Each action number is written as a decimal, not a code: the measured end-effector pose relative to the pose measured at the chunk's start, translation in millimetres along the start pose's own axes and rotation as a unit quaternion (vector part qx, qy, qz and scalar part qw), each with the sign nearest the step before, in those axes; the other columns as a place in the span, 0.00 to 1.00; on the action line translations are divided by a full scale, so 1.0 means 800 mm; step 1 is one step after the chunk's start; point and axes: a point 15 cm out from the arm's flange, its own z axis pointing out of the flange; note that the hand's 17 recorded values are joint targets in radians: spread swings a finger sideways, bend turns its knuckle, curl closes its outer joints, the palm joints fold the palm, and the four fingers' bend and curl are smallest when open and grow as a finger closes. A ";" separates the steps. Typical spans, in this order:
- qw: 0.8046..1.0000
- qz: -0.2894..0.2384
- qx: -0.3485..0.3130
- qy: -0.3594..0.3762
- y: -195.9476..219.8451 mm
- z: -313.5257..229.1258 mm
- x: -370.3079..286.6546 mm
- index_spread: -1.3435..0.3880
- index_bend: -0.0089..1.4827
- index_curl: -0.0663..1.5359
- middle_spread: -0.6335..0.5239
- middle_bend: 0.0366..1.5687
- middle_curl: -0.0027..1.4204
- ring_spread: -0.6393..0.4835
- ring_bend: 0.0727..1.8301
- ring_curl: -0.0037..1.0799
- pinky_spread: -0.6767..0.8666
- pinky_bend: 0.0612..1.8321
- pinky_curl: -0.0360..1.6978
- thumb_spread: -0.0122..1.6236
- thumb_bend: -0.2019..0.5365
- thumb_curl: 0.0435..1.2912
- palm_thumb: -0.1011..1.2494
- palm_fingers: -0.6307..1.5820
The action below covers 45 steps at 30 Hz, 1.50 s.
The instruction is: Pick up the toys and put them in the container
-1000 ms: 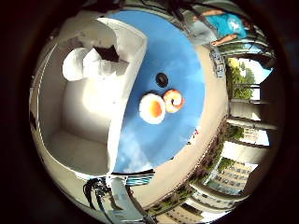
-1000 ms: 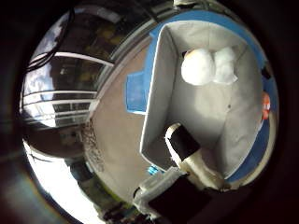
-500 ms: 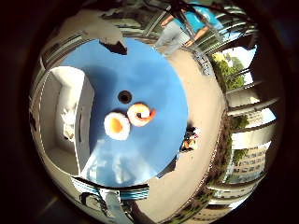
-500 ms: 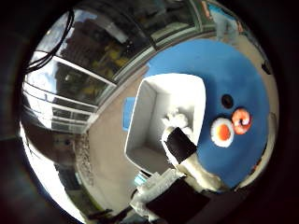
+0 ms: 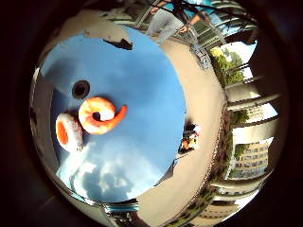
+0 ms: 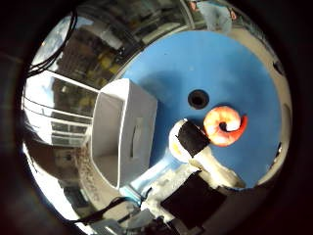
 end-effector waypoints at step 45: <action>0.996 -0.050 -0.055 0.042 0.033 0.037 0.044 0.49 0.50 0.37 0.42 0.72 0.56 0.54 0.72 0.60 0.61 0.79 0.31 0.66 0.32 0.36 0.75 0.80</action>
